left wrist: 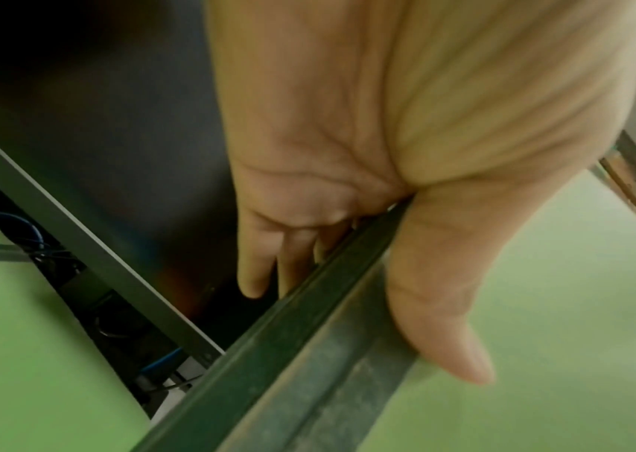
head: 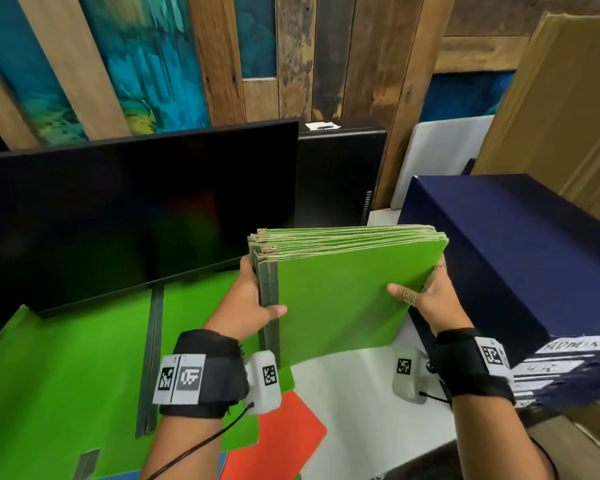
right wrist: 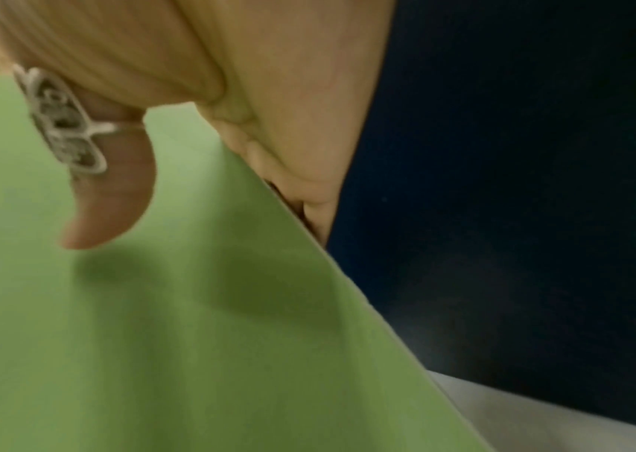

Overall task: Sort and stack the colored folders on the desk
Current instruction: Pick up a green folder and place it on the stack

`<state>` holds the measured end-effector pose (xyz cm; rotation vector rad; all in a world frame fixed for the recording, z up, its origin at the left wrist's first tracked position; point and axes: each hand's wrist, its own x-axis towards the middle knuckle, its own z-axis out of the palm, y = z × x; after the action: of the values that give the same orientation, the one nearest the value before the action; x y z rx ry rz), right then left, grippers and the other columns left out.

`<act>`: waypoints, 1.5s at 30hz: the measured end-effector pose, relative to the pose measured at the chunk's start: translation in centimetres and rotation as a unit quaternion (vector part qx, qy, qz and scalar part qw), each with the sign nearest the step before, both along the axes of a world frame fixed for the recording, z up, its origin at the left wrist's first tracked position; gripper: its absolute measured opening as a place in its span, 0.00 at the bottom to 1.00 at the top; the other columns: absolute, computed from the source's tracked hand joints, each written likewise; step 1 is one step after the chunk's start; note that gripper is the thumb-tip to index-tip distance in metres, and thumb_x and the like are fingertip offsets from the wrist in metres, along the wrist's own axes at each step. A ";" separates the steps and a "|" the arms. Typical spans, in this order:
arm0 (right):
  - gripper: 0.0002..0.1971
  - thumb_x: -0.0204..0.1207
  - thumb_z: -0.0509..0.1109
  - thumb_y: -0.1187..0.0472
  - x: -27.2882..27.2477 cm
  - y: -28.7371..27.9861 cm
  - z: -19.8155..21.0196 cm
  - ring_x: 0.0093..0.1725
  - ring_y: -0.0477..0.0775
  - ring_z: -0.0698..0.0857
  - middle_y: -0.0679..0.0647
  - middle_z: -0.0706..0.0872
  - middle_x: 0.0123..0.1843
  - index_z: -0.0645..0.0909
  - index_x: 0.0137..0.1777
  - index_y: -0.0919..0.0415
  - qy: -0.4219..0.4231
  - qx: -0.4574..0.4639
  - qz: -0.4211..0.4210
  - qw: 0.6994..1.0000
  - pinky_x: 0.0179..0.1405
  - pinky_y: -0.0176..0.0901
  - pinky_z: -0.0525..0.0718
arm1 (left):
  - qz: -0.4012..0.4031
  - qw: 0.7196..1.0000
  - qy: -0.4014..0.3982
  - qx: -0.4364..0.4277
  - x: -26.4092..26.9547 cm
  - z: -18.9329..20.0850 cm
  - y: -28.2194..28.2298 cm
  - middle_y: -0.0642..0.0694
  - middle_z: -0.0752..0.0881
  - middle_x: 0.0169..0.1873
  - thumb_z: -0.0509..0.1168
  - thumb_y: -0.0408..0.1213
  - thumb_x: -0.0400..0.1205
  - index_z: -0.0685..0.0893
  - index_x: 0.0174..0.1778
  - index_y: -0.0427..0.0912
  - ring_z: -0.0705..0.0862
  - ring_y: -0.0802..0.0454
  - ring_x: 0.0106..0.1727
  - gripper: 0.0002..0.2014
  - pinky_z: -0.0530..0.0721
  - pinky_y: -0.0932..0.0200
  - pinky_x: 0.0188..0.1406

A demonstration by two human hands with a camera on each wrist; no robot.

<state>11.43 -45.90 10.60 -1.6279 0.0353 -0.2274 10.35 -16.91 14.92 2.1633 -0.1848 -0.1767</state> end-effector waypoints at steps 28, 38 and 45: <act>0.25 0.82 0.59 0.65 5.1 0.8 -7.5 0.72 0.67 0.73 0.68 0.73 0.73 0.61 0.78 0.69 0.304 -0.446 -0.057 0.840 0.69 0.51 0.72 | 0.139 0.979 0.103 0.108 1.3 -13.5 -3.9 0.34 0.86 0.56 0.65 0.44 0.81 0.82 0.56 0.29 0.84 0.40 0.57 0.19 0.79 0.55 0.50; 0.28 0.81 0.64 0.53 4.6 5.7 -7.0 0.79 0.62 0.64 0.66 0.68 0.77 0.66 0.77 0.64 0.253 -0.516 0.020 0.818 0.77 0.47 0.62 | 0.153 0.978 0.051 0.134 2.8 -14.3 -0.8 0.34 0.69 0.75 0.63 0.49 0.81 0.67 0.77 0.39 0.66 0.39 0.77 0.31 0.65 0.48 0.77; 0.15 0.81 0.62 0.66 2.3 16.8 -6.1 0.69 0.58 0.79 0.61 0.81 0.69 0.81 0.65 0.66 0.180 -0.418 0.226 0.861 0.71 0.44 0.74 | 0.289 0.901 0.132 0.296 2.5 -13.8 10.3 0.40 0.49 0.82 0.69 0.29 0.76 0.60 0.80 0.54 0.49 0.33 0.81 0.39 0.59 0.35 0.78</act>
<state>13.70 -29.13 4.47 -2.4678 -0.1864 0.5039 12.82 -6.62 1.13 2.6512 0.7584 -0.1955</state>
